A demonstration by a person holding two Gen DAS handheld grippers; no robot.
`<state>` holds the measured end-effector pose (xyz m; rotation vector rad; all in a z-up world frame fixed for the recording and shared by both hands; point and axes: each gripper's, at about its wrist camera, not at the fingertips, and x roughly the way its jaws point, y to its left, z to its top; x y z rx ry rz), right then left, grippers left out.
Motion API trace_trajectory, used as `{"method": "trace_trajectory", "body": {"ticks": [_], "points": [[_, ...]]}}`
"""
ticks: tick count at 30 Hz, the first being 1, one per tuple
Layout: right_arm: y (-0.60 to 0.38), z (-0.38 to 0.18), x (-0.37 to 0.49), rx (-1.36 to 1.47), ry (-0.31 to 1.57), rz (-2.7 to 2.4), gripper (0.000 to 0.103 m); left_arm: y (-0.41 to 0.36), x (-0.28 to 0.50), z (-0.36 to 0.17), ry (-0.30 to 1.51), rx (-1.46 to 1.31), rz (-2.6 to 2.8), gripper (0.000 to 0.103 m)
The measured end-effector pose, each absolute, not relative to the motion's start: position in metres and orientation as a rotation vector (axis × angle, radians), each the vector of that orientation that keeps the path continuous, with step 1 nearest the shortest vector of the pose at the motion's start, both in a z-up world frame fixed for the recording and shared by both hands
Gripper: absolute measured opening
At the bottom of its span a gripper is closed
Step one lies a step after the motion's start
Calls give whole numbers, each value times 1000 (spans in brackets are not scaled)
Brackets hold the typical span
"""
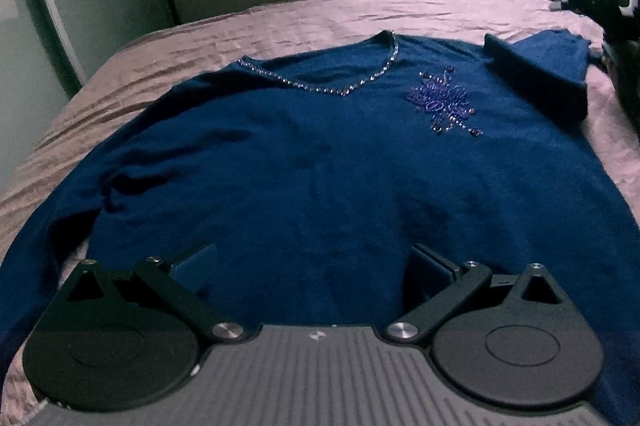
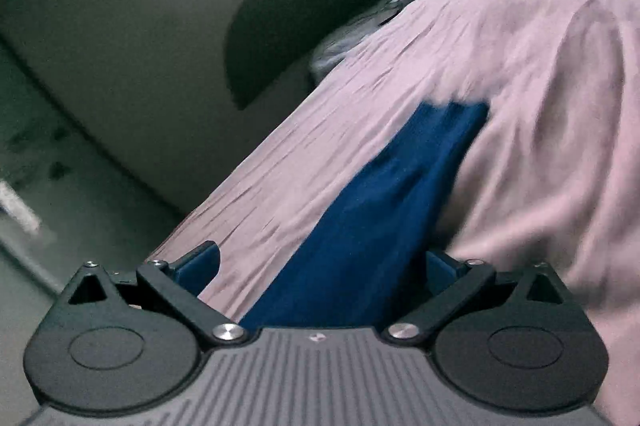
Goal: Fold small clothes
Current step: 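Move the right gripper to the sweater sleeve cuff and close on it, then lift the sleeve cuff up with the right gripper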
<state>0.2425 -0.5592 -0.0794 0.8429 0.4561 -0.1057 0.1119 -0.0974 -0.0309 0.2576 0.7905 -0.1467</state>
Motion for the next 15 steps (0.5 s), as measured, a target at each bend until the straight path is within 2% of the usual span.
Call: {"method": "trace_trajectory", "body": {"ticks": [5,7,8,9,11,13,15], "points": [[-572,-82,266,860,424,-158,101,-96,117,-34,801,253,-145,103],[-575,-84,271,854,428,-187,91,-96,118,-34,802,253,-144,103],[-579,-85,270,868,426,-213,71,-96,119,-34,802,252,-144,103],[-583,-88,268,887,430,-248,34,-96,119,-34,802,251,-144,103],[-596,-101,259,969,426,-286,6,-95,121,-35,806,247,-144,103],[-607,-112,248,1059,380,-233,4,-96,121,-35,804,249,-143,103],[-607,-108,247,1017,397,-237,4,-96,120,-35,802,254,-142,103]]}}
